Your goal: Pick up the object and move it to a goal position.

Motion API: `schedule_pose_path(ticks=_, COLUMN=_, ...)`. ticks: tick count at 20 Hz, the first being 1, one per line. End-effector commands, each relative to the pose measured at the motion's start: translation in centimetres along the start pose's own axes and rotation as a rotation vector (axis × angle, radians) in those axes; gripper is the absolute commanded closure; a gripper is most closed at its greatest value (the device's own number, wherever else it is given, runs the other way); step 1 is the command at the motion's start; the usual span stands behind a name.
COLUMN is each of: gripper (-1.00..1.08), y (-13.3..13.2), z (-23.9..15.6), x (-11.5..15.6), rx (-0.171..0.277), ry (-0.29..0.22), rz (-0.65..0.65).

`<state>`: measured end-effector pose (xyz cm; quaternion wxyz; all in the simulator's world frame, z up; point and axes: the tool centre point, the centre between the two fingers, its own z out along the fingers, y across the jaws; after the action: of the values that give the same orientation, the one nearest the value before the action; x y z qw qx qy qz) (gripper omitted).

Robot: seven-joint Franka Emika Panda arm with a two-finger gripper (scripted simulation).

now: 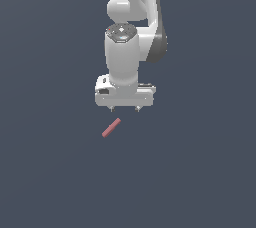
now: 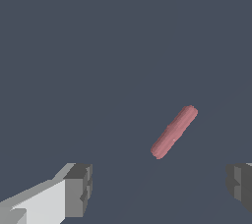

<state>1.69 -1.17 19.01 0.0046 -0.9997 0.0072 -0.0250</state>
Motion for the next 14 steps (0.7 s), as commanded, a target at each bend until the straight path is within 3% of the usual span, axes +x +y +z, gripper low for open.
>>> schedule_pose_path(ticks=1, gripper=-0.92, y=0.0, z=0.0, x=0.0, rx=0.000, ry=0.000, rz=0.000)
schedule_pose_path(ticks=14, gripper=-0.92, y=0.9, z=-1.8, x=0.8, rx=0.007, ry=0.036, rz=0.056)
